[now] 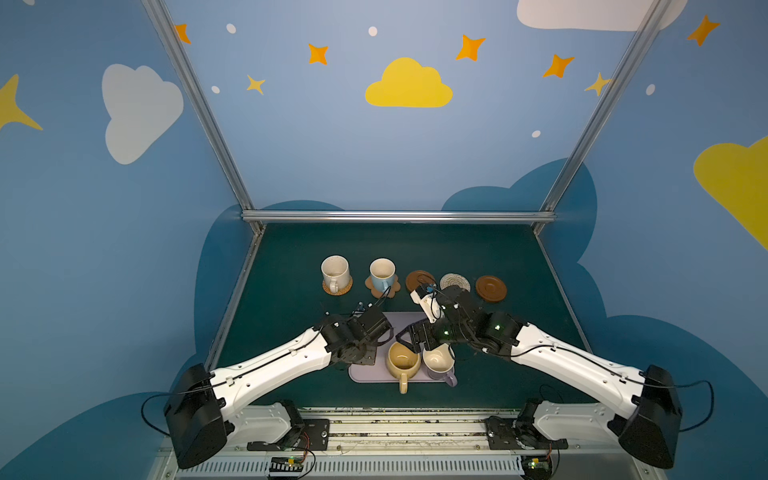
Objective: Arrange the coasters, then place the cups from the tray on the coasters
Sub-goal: 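Lift the black mug off the tray with the left gripper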
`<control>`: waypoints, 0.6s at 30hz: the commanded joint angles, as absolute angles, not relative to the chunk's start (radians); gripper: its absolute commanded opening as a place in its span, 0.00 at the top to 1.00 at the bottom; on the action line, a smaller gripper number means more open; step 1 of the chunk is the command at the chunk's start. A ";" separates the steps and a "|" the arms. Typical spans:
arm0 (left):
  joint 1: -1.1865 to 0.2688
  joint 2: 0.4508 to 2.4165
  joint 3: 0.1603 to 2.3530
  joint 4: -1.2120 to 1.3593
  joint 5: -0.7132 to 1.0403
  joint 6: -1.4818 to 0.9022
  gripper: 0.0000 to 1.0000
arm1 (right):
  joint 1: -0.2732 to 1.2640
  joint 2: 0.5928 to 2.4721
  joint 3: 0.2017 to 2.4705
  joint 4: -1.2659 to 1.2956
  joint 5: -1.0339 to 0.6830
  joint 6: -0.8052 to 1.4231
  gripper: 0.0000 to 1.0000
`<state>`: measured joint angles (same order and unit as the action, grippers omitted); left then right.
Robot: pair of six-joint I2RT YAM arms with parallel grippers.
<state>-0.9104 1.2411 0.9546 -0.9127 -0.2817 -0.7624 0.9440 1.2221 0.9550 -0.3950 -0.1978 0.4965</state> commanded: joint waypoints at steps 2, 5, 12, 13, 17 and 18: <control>-0.908 1.206 1.016 -0.932 -0.344 -0.747 0.97 | 0.936 1.188 0.979 -0.378 -0.173 0.495 0.07; -0.908 1.215 1.045 -0.943 -0.347 -0.738 0.97 | 0.930 1.172 0.967 -0.348 -0.184 0.504 0.07; -0.907 1.237 1.132 -0.956 -0.350 -0.700 0.97 | 0.908 1.152 1.014 -0.418 -0.147 0.495 0.05; -0.908 1.247 1.149 -0.960 -0.351 -0.693 0.97 | 0.903 1.151 1.025 -0.435 -0.140 0.488 0.05; -0.908 1.285 1.216 -0.968 -0.347 -0.671 0.97 | 0.881 1.138 1.055 -0.470 -0.120 0.473 0.05; -0.909 1.295 1.236 -0.969 -0.347 -0.666 0.97 | 0.874 1.130 1.059 -0.478 -0.104 0.467 0.05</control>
<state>-0.9100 1.2827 1.1736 -0.9821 -0.3130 -0.7010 0.8886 1.1614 1.0199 -0.4301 -0.1452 0.4934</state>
